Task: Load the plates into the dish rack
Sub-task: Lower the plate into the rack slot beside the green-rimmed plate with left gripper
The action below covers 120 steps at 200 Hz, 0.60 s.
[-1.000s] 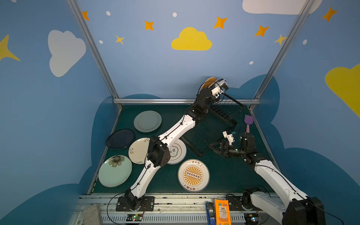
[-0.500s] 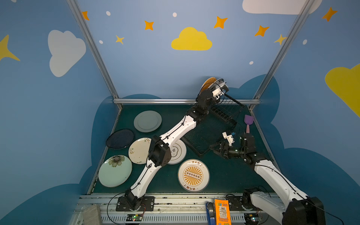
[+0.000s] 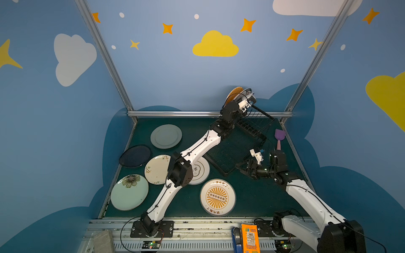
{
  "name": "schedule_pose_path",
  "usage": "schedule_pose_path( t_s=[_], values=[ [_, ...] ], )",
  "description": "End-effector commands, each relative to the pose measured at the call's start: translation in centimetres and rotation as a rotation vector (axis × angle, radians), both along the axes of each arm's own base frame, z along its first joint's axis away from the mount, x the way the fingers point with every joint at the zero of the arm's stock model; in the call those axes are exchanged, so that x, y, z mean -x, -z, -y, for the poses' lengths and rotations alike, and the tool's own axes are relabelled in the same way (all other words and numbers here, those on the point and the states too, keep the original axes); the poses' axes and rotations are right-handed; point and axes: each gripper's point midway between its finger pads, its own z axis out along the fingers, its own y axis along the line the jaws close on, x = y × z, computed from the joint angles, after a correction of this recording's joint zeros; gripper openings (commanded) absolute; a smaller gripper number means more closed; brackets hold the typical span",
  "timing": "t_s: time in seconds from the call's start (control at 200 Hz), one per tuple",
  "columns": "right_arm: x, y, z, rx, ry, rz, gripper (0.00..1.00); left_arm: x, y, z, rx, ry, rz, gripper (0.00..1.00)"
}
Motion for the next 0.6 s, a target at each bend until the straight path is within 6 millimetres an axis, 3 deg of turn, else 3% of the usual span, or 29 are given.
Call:
schedule_pose_path(
  t_s=[0.0, 0.596],
  values=[
    [0.2, 0.4, 0.0, 0.015, -0.015, -0.002, 0.87, -0.7, -0.9, -0.6, 0.049, -0.018, 0.039, 0.04],
    [0.6, 0.6, 0.1, 0.025, -0.026, -0.009, 0.87, -2.2, 0.5, -1.2, 0.088, -0.076, -0.002, 0.06]
  ],
)
